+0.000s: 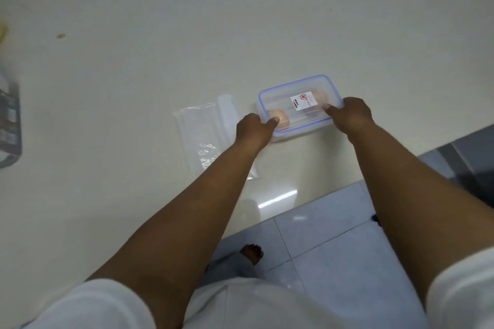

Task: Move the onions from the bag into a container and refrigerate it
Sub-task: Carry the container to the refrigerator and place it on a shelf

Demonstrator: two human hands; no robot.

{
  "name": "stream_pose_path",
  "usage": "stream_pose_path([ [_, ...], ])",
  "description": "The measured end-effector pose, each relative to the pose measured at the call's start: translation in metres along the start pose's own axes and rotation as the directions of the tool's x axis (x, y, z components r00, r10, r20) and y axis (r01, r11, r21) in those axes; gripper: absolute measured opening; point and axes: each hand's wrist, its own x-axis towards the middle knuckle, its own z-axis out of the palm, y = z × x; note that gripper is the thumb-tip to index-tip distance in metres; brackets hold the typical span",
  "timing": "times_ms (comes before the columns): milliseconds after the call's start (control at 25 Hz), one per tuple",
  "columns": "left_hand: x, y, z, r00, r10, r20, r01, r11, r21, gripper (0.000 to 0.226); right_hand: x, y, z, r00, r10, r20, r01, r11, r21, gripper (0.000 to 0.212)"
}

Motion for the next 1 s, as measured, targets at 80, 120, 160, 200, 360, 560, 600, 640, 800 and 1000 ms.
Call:
stream_pose_path([
  [80, 0.001, -0.004, 0.008, 1.0, 0.008, -0.01, -0.008, 0.998, -0.07, 0.047, -0.012, 0.016, 0.002, 0.999, 0.029, -0.015, -0.027, 0.99, 0.14, 0.049],
  [120, -0.001, -0.007, 0.01, 1.0, 0.01, -0.006, -0.01, 0.994, -0.108, 0.043, -0.02, 0.024, 0.002, 0.998, 0.054, -0.02, -0.049, 0.977, 0.208, 0.049],
  [160, -0.004, -0.009, 0.012, 1.0, 0.007, 0.007, -0.007, 0.991, -0.136, 0.037, -0.029, 0.033, 0.002, 0.997, 0.078, -0.024, -0.068, 0.961, 0.27, 0.05],
  [200, -0.009, -0.01, 0.013, 1.0, 0.007, 0.018, -0.004, 0.989, -0.149, 0.032, -0.038, 0.041, 0.003, 0.995, 0.094, -0.03, -0.081, 0.947, 0.31, 0.05],
  [360, -0.04, -0.008, 0.028, 0.995, 0.05, 0.09, -0.039, 0.992, -0.123, 0.032, -0.087, 0.085, 0.002, 0.983, 0.165, -0.075, -0.118, 0.895, 0.43, 0.04],
  [560, -0.091, 0.006, 0.075, 0.954, 0.167, 0.25, -0.16, 0.986, -0.048, 0.023, -0.153, 0.159, -0.02, 0.932, 0.326, -0.158, -0.179, 0.794, 0.582, 0.033],
  [600, -0.102, 0.011, 0.086, 0.936, 0.2, 0.29, -0.202, 0.979, -0.024, 0.02, -0.165, 0.175, -0.025, 0.917, 0.36, -0.173, -0.189, 0.774, 0.605, 0.032],
  [640, -0.114, 0.018, 0.103, 0.907, 0.233, 0.352, -0.248, 0.969, -0.002, 0.017, -0.178, 0.196, -0.032, 0.895, 0.402, -0.192, -0.202, 0.751, 0.629, 0.032],
  [800, -0.152, 0.031, 0.178, 0.786, 0.256, 0.562, -0.312, 0.95, 0.004, 0.014, -0.226, 0.279, -0.055, 0.808, 0.549, -0.215, -0.27, 0.669, 0.692, 0.033],
  [1000, -0.204, 0.055, 0.31, 0.684, 0.183, 0.706, -0.321, 0.945, 0.066, 0.021, -0.266, 0.396, -0.089, 0.673, 0.699, -0.242, -0.333, 0.578, 0.745, 0.038],
])
